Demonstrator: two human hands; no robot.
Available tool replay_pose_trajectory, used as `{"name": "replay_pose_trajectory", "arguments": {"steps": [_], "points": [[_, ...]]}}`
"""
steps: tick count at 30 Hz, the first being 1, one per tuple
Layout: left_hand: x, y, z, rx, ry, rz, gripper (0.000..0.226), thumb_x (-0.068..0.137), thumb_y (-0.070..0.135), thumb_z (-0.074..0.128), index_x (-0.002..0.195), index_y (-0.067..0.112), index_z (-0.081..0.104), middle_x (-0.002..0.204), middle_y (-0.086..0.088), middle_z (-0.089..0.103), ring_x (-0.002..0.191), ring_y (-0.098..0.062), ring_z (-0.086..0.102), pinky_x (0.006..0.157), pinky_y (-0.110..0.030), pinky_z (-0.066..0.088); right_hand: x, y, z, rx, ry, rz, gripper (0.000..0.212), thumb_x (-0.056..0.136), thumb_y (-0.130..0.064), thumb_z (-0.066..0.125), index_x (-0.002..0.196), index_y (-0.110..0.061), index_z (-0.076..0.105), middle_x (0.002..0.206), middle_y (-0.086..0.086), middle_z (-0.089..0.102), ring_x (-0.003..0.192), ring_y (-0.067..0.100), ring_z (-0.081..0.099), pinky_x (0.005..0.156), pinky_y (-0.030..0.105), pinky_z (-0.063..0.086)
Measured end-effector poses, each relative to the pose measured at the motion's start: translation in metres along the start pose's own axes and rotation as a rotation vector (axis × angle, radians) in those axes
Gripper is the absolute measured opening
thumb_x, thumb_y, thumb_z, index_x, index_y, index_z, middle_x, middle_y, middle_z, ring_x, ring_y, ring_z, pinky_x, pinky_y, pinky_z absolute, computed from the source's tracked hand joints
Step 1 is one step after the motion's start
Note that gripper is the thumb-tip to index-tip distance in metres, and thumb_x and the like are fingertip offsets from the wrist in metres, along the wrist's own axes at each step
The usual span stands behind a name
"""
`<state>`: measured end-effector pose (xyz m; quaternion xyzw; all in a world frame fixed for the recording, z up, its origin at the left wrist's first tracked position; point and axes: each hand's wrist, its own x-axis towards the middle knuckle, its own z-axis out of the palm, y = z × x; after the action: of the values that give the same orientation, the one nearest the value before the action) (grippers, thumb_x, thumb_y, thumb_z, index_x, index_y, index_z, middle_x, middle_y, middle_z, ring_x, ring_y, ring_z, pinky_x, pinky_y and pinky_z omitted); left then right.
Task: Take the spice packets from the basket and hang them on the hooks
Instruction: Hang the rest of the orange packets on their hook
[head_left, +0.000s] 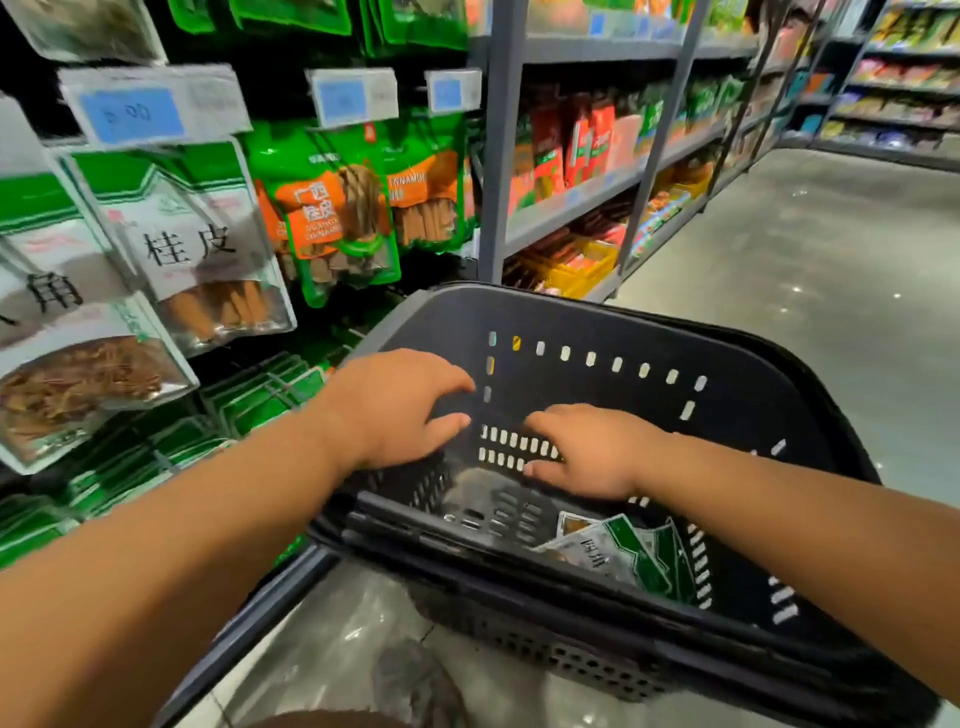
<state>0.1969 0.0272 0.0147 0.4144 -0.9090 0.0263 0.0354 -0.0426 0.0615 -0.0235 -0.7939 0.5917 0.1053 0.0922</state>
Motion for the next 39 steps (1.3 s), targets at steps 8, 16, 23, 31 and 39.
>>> {"name": "replay_pose_trajectory", "arguments": {"steps": [8,16,23,31,39], "points": [[0.104,0.026,0.048,0.080,-0.300,0.233,0.046,0.098,0.056,0.050,0.142,0.041,0.049,0.139,0.012,0.059,0.129,-0.014,0.055,0.102,-0.039,0.049,0.036,0.062,0.040,-0.016,-0.206,0.061,0.047,0.099,-0.048,0.053,0.136,-0.018,0.052,0.132,0.010,0.059,0.123,0.032,0.058,0.098,0.039,0.047],[0.144,0.036,0.086,0.087,-0.414,0.299,0.039,0.096,0.056,0.053,0.133,0.044,0.054,0.128,0.012,0.062,0.119,-0.016,0.059,0.095,-0.038,0.051,0.071,0.095,0.084,-0.004,-0.353,0.097,0.040,0.092,-0.046,0.064,0.127,-0.029,0.060,0.118,0.000,0.068,0.103,0.027,0.067,0.085,0.037,0.054],[0.121,0.026,0.115,-0.061,-0.472,0.270,0.039,0.094,0.061,0.052,0.130,0.046,0.057,0.122,0.015,0.065,0.112,-0.013,0.061,0.097,-0.041,0.053,0.077,0.079,0.127,0.153,-0.733,0.025,0.070,0.086,-0.045,0.078,0.145,-0.018,0.052,0.144,0.006,0.058,0.133,0.029,0.054,0.108,0.044,0.044],[0.095,0.024,0.122,-0.188,-0.488,0.162,0.044,0.094,0.061,0.056,0.133,0.040,0.060,0.125,0.015,0.066,0.111,-0.011,0.061,0.096,-0.033,0.051,0.026,0.040,0.139,0.123,-0.837,-0.178,0.089,0.074,-0.062,0.081,0.150,-0.034,0.044,0.155,0.000,0.045,0.141,0.027,0.044,0.112,0.047,0.041],[0.073,0.031,0.117,-0.272,-0.454,0.103,0.046,0.093,0.063,0.057,0.133,0.043,0.060,0.127,0.016,0.067,0.106,-0.006,0.059,0.097,-0.034,0.052,0.010,0.032,0.136,0.026,-0.682,-0.235,0.036,0.096,-0.024,0.064,0.131,-0.017,0.066,0.129,0.004,0.066,0.117,0.024,0.061,0.084,0.025,0.040]]}}
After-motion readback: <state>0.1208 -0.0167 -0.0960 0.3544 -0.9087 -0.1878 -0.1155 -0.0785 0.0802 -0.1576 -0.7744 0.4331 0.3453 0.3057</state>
